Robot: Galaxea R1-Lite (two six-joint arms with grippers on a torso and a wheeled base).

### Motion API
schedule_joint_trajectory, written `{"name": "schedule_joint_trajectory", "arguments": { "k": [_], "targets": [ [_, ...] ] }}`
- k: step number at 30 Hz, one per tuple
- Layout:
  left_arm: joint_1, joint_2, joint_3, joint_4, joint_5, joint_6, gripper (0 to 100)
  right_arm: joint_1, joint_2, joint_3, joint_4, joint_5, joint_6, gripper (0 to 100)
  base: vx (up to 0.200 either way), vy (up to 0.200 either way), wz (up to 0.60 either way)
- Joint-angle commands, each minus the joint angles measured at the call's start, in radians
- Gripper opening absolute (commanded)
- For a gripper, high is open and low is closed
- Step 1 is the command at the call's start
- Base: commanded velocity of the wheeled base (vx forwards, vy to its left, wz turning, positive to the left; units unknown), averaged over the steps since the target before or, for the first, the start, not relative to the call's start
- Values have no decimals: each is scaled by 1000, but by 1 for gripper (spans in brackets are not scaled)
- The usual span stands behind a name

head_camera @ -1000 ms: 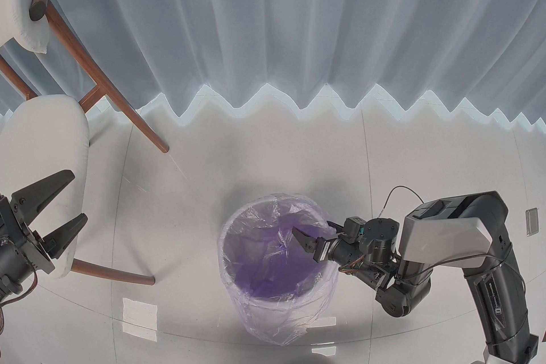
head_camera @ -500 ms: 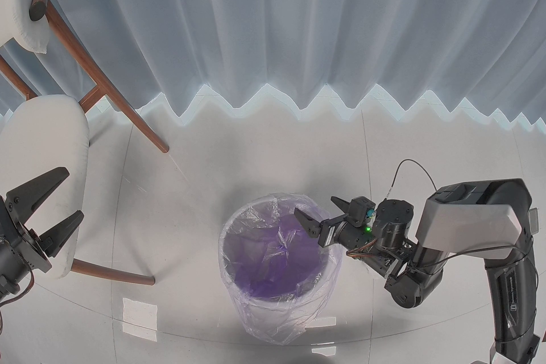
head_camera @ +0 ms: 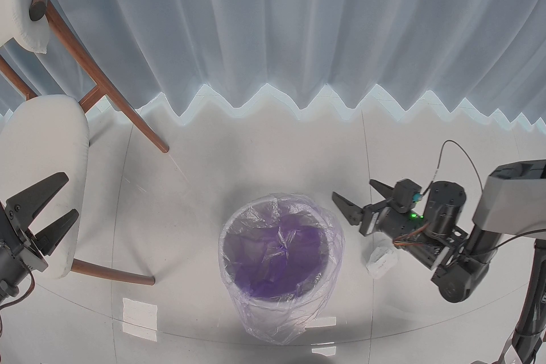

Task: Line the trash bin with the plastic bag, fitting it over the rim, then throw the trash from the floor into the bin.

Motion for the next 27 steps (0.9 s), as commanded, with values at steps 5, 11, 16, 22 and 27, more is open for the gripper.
{"name": "schedule_joint_trajectory", "arguments": {
  "k": [5, 11, 16, 22, 27],
  "targets": [
    [66, -134, 11, 82, 27, 50, 100, -401, -468, 482, -18, 188, -7, 100, 0, 0, 0],
    [74, -214, 43, 154, 10, 44, 100, -541, -465, 546, -9, 324, -35, 100, 0, 0, 0],
    [91, -228, 65, 155, 1, 44, 100, -543, -316, 541, 17, 323, -109, 100, 0, 0, 0],
    [106, -225, 63, 181, 1, 44, 100, -510, -203, 491, 34, 324, -167, 100, 0, 0, 0],
    [106, -223, 62, 206, -2, 44, 100, -452, -197, 546, 42, 320, -172, 100, 0, 0, 0]
  ]
}}
